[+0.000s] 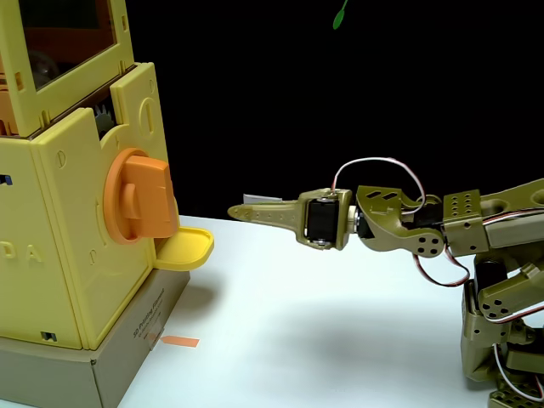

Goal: Turn the button of vending machine.

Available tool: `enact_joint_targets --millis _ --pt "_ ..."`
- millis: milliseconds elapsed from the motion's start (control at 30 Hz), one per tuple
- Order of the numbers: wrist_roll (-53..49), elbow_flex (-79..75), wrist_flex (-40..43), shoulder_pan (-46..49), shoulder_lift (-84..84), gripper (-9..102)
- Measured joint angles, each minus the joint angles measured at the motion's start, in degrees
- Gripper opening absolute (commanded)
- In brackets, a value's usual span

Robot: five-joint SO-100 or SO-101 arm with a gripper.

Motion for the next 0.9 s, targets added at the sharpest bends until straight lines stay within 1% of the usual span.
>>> enact_joint_targets --millis 167,233,367,467,633,900 --pt "-7.5 0.0 -8.3 -1.1 -6.5 41" --pt "-9.3 -0.7 -10.0 -1.4 -10.3 43" --pt "-11.3 -5.1 -11.8 -1.4 -17.9 42" --pt "-12.2 -9.3 -12.8 -1.4 -23.1 44" --pt "-12.7 -15.2 -18.6 -1.1 -29.9 46" --pt "-11.5 -21.2 -19.4 1.5 -36.0 46"
